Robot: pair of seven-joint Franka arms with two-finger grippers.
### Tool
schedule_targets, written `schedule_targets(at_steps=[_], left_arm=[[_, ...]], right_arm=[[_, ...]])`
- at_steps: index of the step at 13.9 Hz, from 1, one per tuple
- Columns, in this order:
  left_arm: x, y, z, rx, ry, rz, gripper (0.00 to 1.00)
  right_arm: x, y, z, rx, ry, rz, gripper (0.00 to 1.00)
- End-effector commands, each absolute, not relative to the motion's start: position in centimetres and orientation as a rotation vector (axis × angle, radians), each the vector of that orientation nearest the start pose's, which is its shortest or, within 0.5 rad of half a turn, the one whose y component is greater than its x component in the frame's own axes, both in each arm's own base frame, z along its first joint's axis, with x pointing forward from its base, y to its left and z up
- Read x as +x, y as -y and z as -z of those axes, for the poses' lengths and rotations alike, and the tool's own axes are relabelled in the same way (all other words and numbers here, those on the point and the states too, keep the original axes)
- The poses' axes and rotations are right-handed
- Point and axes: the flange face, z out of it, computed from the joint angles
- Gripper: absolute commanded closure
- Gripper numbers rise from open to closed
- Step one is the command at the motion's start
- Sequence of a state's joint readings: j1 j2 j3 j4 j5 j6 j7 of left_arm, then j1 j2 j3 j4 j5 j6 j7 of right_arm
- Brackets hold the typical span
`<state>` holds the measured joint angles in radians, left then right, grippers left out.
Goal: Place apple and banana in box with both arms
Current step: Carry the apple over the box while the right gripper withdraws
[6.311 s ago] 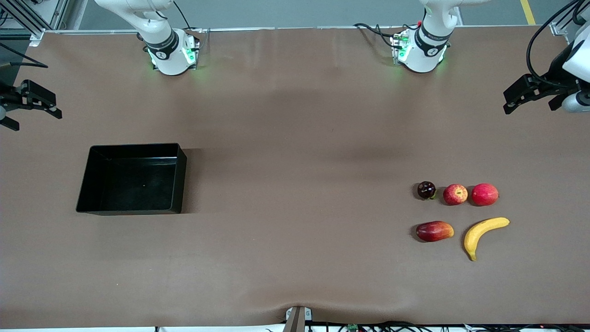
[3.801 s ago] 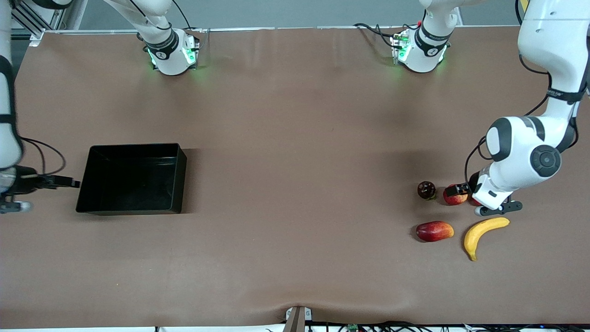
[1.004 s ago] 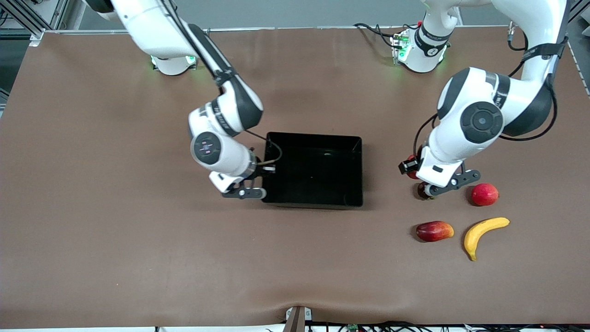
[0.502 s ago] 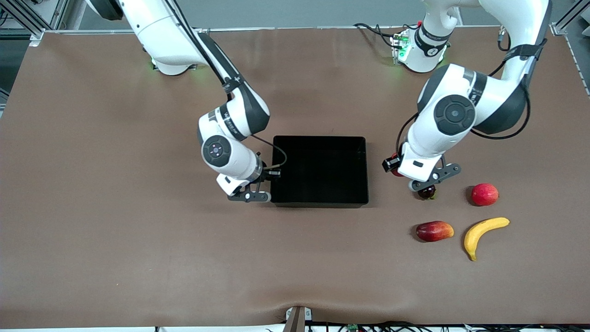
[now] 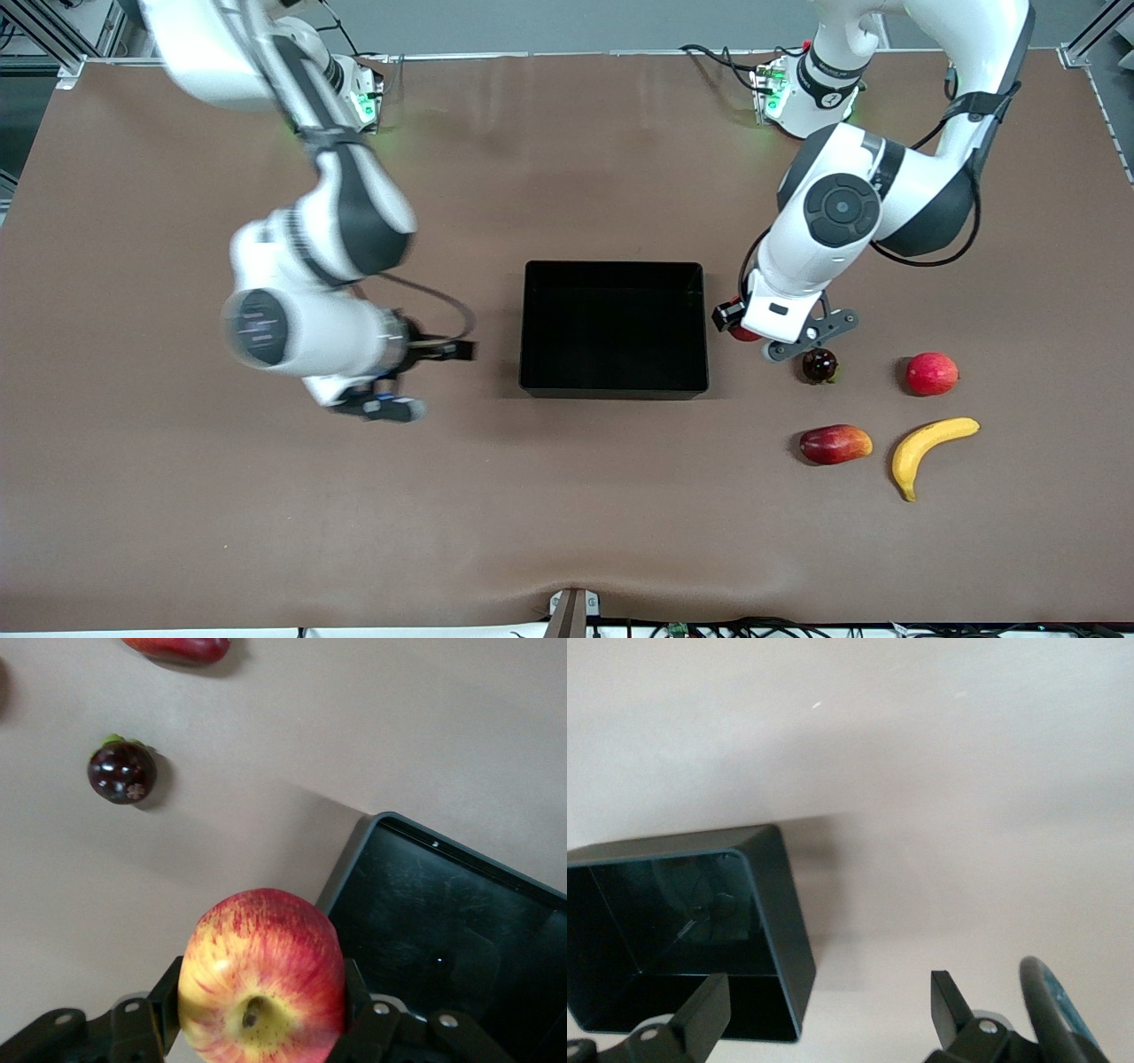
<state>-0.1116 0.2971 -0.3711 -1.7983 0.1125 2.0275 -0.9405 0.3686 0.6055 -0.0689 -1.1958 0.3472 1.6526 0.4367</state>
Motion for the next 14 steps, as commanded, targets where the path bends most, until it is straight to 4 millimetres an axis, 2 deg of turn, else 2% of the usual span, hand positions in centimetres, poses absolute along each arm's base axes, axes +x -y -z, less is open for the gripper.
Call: schedule_targets(at_steps=[1, 3, 4, 6, 7, 8, 9, 10, 12, 14], left_arm=[[55.5, 29.7, -38.2, -3.056, 0.705, -0.004, 1.00], [55.3, 32.7, -36.9, -3.084, 0.775, 0.022, 1.00], [55.0, 34.1, -35.8, -3.094, 0.786, 0.014, 1.00], [54.6, 35.3, -33.1, -3.091, 0.753, -0.036, 1.00], [54.1, 36.5, -31.1, -3.102, 0.718, -0.062, 1.00], [54.1, 36.7, -29.5, -3.109, 0.703, -0.079, 1.00], [53.7, 37.4, -28.0, -3.111, 0.659, -0.081, 1.00], [52.7, 38.9, -26.6, -3.114, 0.583, -0.063, 1.00], [52.0, 39.6, -24.4, -3.107, 0.541, -0.084, 1.00], [51.2, 40.1, -23.3, -3.101, 0.520, -0.111, 1.00]], right_arm=[[66.8, -20.2, -48.6, -2.942, -0.280, -0.252, 0.00], [66.4, -15.3, -53.0, -2.980, -0.294, -0.154, 0.00], [65.5, -13.3, -54.8, -2.978, -0.293, -0.178, 0.00], [63.8, -10.4, -57.9, -2.993, -0.226, -0.194, 0.00], [62.8, -8.0, -59.4, -3.014, -0.184, -0.185, 0.00], [62.2, -5.8, -59.9, -3.026, -0.160, -0.188, 0.00], [61.6, -2.6, -60.6, -3.021, -0.172, -0.183, 0.00], [61.0, -1.0, -61.2, -3.019, -0.137, -0.167, 0.00], [59.7, 1.2, -62.7, -3.070, -0.065, -0.133, 0.00], [57.0, 1.8, -63.0, -3.096, -0.073, -0.146, 0.00]])
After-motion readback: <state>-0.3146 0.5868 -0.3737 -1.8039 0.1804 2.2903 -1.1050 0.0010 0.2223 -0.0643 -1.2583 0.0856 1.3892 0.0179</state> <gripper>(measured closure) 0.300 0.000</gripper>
